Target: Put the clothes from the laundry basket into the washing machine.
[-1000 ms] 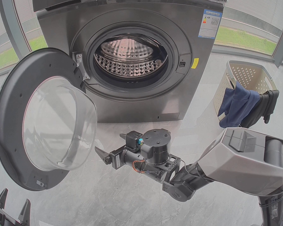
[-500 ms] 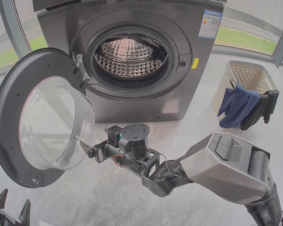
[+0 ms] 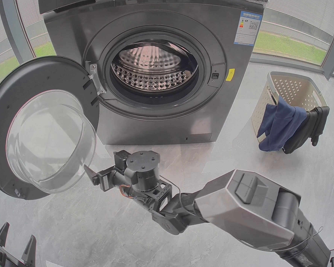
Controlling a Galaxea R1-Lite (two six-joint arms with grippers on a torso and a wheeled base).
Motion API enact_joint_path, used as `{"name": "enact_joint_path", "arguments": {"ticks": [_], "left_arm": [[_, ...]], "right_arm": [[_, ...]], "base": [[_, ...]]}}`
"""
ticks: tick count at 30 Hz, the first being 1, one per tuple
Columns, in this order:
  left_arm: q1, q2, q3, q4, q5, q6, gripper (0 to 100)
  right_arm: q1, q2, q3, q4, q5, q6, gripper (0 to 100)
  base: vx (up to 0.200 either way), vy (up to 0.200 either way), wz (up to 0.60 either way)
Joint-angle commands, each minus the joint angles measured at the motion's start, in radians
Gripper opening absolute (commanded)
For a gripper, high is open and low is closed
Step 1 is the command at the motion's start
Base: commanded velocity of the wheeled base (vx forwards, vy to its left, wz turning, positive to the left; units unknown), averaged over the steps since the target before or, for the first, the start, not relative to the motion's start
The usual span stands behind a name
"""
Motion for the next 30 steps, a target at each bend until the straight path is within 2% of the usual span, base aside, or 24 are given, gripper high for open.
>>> {"name": "enact_joint_path", "arguments": {"ticks": [1,4,6,7,10,11,14,15,19,23,26,27,30], "left_arm": [[0.0,-0.018,0.016,-0.001,0.001,0.005,100],[0.002,-0.018,0.018,-0.003,0.001,0.015,100],[0.002,-0.018,0.018,-0.003,0.001,0.022,100],[0.002,-0.018,0.018,-0.003,0.001,0.025,100],[0.002,-0.018,0.018,-0.003,0.001,0.025,100],[0.002,-0.018,0.018,-0.003,0.001,0.025,100],[0.002,-0.018,0.018,-0.003,0.0,0.025,100],[0.002,-0.018,0.018,-0.003,0.001,0.025,100],[0.002,-0.018,0.018,-0.003,0.0,0.025,100],[0.002,-0.018,0.018,-0.003,0.001,0.025,100],[0.002,-0.018,0.018,-0.003,0.001,0.025,100],[0.002,-0.018,0.018,-0.003,0.001,0.025,100],[0.002,-0.018,0.018,-0.003,0.001,0.025,100]], "right_arm": [[-0.077,-0.307,0.292,-0.004,-0.014,-0.005,100],[-0.133,-0.528,0.526,-0.012,-0.018,-0.016,100],[-0.162,-0.618,0.622,-0.015,-0.023,-0.023,100],[-0.209,-0.743,0.759,-0.029,-0.024,-0.037,100],[-0.328,-0.95,0.983,-0.058,-0.02,-0.086,100],[-0.396,-1.037,1.086,-0.075,-0.012,-0.112,100],[-0.466,-1.144,1.201,-0.093,-0.009,-0.117,100],[-0.502,-1.22,1.28,-0.101,-0.008,-0.115,100],[-0.572,-1.428,1.489,-0.099,-0.006,-0.115,100],[-0.646,-1.623,1.63,-0.081,0.0,-0.123,100],[-0.679,-1.724,1.693,-0.075,0.006,-0.126,100],[-0.713,-1.827,1.708,0.004,0.011,-0.122,100],[-0.741,-1.987,1.708,0.16,0.014,-0.122,100]], "base": [[0.0,0.0,0.0],[0.0,0.0,0.0],[0.0,0.0,0.0],[0.0,0.0,0.0],[0.0,0.0,0.0],[0.0,0.0,0.0],[0.0,0.0,0.0],[0.0,0.0,0.0],[0.0,0.0,0.0],[0.0,0.0,0.0],[0.0,0.0,0.0],[0.0,0.0,0.0],[0.0,0.0,0.0]]}}
